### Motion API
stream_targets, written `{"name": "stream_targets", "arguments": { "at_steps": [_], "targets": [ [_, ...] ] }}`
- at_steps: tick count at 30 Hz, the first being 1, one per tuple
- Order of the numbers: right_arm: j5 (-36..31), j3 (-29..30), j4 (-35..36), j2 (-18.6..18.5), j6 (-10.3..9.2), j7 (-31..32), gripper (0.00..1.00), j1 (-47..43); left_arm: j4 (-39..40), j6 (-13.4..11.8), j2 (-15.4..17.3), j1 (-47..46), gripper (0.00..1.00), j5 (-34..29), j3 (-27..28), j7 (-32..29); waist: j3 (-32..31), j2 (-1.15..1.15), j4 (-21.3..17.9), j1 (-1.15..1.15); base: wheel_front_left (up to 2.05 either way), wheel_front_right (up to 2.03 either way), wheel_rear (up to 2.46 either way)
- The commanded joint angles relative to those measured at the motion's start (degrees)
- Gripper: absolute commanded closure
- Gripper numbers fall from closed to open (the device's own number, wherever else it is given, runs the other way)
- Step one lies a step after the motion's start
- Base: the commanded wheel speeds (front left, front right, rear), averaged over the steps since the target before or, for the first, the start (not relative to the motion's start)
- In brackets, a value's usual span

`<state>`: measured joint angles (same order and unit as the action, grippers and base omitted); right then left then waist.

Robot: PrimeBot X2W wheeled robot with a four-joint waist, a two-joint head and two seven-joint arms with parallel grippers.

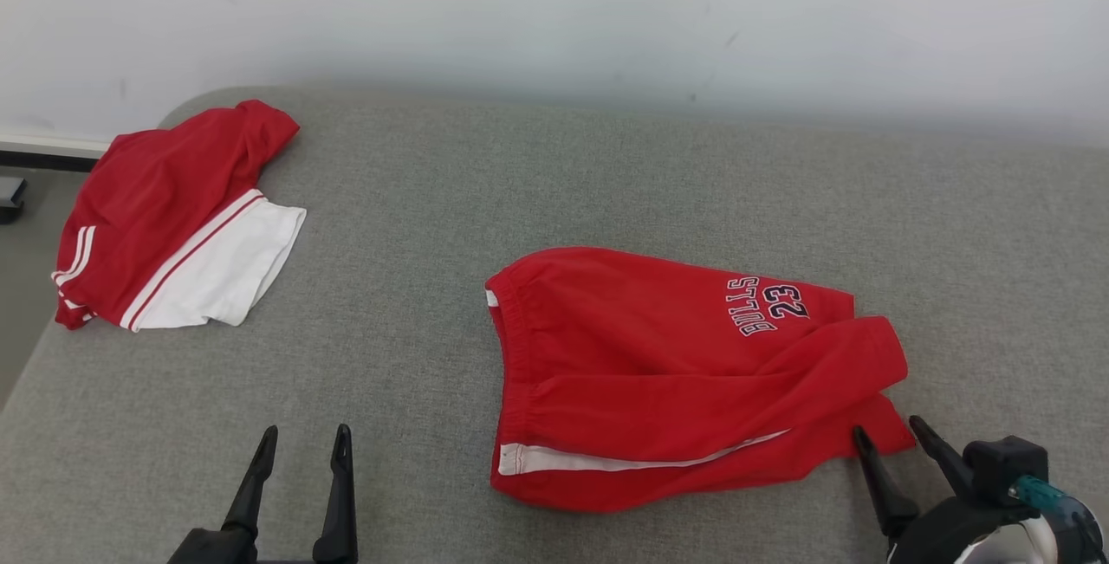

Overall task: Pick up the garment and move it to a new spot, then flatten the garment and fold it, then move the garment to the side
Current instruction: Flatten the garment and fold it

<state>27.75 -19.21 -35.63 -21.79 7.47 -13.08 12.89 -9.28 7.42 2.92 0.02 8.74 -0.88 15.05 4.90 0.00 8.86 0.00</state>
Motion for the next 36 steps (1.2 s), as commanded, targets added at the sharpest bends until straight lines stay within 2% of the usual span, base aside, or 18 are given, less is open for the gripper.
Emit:
{"name": "stream_targets", "arguments": {
  "at_steps": [1,3,4,5,6,7,12,15,19,25,29,31,32,33,36],
  "targets": [
    [-0.7,-0.2,-1.1,0.4,0.06,0.0,0.0,1.6,0.0,0.1,-0.1,-0.1,0.0,0.0,0.0,0.2,0.4,0.0,0.0,0.0,0.0,0.0,0.0],
    [-0.7,-0.4,-2.0,0.7,0.06,0.2,0.0,2.1,0.0,0.1,-0.1,-0.3,0.0,0.0,0.0,0.2,0.6,0.0,0.1,0.0,0.0,0.0,0.0],
    [-0.9,-0.6,-2.8,0.9,0.06,0.3,0.09,2.5,0.0,0.1,-0.1,-0.6,0.0,0.0,-0.1,0.2,0.8,0.0,0.1,0.0,0.0,0.0,0.0],
    [-0.8,-0.8,-3.6,1.2,0.06,0.3,0.4,3.1,0.0,0.1,-0.1,-0.7,0.0,-0.1,-0.2,0.2,0.9,0.0,0.1,0.0,0.0,0.0,0.0],
    [-0.7,-1.2,-4.5,1.4,0.06,0.4,0.56,3.6,0.0,0.1,-0.1,-0.9,0.0,-0.1,-0.2,0.2,1.0,0.0,0.2,0.0,0.0,0.0,0.0],
    [-0.7,-1.5,-5.4,1.5,0.06,0.3,1.0,4.1,0.0,0.1,-0.1,-1.0,0.0,-0.2,-0.3,0.2,1.1,0.0,0.2,0.0,0.0,0.0,0.0],
    [-0.2,-2.5,-6.3,1.9,0.06,-1.3,1.0,5.2,-0.1,0.0,-0.1,-0.3,0.0,-0.4,0.1,0.2,0.9,0.0,-0.5,0.0,0.0,0.0,0.0],
    [-0.2,-1.9,-3.9,1.2,0.06,-2.1,1.0,3.6,-0.3,0.0,-0.1,0.2,0.0,-0.3,0.0,0.2,0.5,0.0,-1.1,0.0,0.0,0.0,0.0],
    [-1.5,1.5,4.4,0.3,0.06,-2.1,1.0,-0.9,-0.2,0.0,-0.1,0.4,0.0,0.2,0.0,0.2,0.1,0.0,-2.2,0.0,0.0,0.0,0.0],
    [-4.9,6.6,18.3,0.8,0.06,-2.0,1.0,-12.0,-0.2,-0.2,-0.1,1.0,0.0,0.7,0.0,0.2,-0.3,0.0,-3.4,0.0,0.0,0.0,0.0],
    [-6.2,7.9,21.5,1.8,0.06,-2.1,1.0,-17.8,-0.4,-0.2,-0.1,1.0,0.0,0.9,0.0,0.2,-0.5,0.0,-4.0,0.0,0.0,0.0,0.0],
    [-6.7,8.4,22.3,2.5,0.06,-2.1,0.4,-19.1,-0.6,-0.2,-0.1,1.1,0.0,0.9,-0.1,0.2,-0.7,0.0,-4.1,0.0,0.0,0.0,0.0],
    [-6.8,8.6,22.5,2.8,0.06,-2.1,0.06,-19.9,-0.6,-0.2,-0.1,1.2,0.0,0.9,-0.1,0.2,-0.7,0.0,-4.2,0.0,0.0,0.0,0.0],
    [-6.9,9.0,22.9,3.0,0.06,-2.1,0.0,-20.3,-0.7,-0.2,-0.1,1.2,0.0,0.9,-0.1,0.2,-0.8,0.0,-4.2,0.0,0.0,0.0,0.0],
    [-7.2,9.7,23.7,3.4,0.06,-2.1,0.0,-21.1,-0.7,-0.2,-0.1,1.3,0.0,1.0,-0.2,0.2,-1.0,0.0,-4.3,0.0,0.0,0.0,0.0]
  ]
}}
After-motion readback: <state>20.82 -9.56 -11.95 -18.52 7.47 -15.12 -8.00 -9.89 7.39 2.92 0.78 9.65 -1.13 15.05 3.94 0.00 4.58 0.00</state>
